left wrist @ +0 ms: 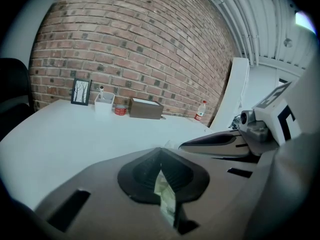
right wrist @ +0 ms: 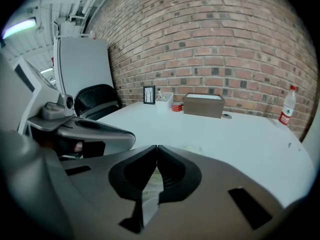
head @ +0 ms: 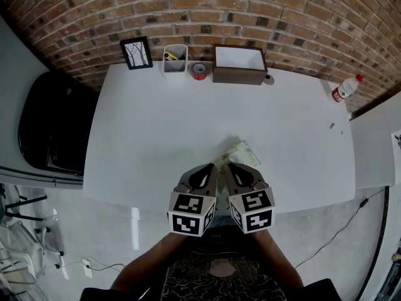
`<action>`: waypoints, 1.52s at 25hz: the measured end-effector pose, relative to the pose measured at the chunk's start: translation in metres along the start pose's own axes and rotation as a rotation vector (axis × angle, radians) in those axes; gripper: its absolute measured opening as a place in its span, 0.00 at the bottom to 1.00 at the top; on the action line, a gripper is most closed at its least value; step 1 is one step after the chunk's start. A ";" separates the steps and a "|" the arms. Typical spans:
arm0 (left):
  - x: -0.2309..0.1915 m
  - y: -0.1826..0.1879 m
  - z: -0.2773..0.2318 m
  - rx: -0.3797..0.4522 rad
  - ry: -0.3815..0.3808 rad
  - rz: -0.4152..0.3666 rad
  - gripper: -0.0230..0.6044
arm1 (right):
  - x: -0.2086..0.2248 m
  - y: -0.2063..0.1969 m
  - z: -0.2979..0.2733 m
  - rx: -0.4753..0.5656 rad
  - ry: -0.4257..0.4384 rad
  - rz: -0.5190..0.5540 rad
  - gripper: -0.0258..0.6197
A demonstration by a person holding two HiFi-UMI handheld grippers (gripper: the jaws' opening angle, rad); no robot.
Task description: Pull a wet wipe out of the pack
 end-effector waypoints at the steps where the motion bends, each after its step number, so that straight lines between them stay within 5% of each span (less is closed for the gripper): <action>1: 0.001 0.000 0.001 0.002 -0.001 -0.001 0.05 | 0.000 0.001 0.001 0.004 -0.003 -0.003 0.07; 38: 0.024 -0.001 0.047 0.071 -0.018 -0.032 0.05 | -0.014 0.037 0.067 0.238 -0.112 0.007 0.07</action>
Point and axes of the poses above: the fingertips, and each gripper's own axes: z backward along the fingers, x to its right, y out of its top, the point moved 2 cm from there along z, backward along the fingers, and after that the axes turned 2 degrees about -y, right-handed, at the moved point
